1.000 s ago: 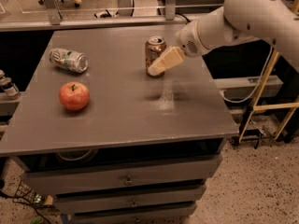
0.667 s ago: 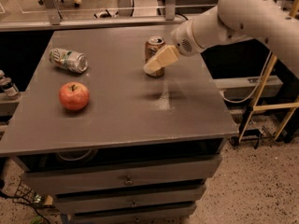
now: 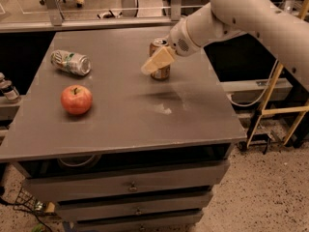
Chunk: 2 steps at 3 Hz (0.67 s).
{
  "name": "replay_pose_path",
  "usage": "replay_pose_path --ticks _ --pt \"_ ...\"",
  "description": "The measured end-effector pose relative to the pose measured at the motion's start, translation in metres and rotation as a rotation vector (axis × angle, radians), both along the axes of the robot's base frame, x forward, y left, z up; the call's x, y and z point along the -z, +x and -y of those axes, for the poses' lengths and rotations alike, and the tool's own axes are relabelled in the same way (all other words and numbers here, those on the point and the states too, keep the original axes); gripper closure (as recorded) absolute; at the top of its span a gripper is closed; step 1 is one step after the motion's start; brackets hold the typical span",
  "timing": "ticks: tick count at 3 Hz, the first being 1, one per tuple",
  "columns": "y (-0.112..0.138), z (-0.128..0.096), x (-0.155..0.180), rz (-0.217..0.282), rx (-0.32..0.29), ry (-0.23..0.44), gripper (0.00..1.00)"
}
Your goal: Knock orange can over
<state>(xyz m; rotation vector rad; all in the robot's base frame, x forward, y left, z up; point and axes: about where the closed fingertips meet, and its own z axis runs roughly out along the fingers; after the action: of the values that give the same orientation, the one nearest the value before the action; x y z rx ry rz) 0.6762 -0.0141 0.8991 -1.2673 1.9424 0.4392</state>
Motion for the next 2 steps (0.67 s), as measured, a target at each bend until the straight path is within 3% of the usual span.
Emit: replay_pose_path --ticks 1,2 --pt "-0.0024 -0.0066 0.0103 -0.038 -0.027 -0.012 0.49" --pt "-0.0038 -0.0084 0.0122 -0.049 -0.039 -0.014 0.72"
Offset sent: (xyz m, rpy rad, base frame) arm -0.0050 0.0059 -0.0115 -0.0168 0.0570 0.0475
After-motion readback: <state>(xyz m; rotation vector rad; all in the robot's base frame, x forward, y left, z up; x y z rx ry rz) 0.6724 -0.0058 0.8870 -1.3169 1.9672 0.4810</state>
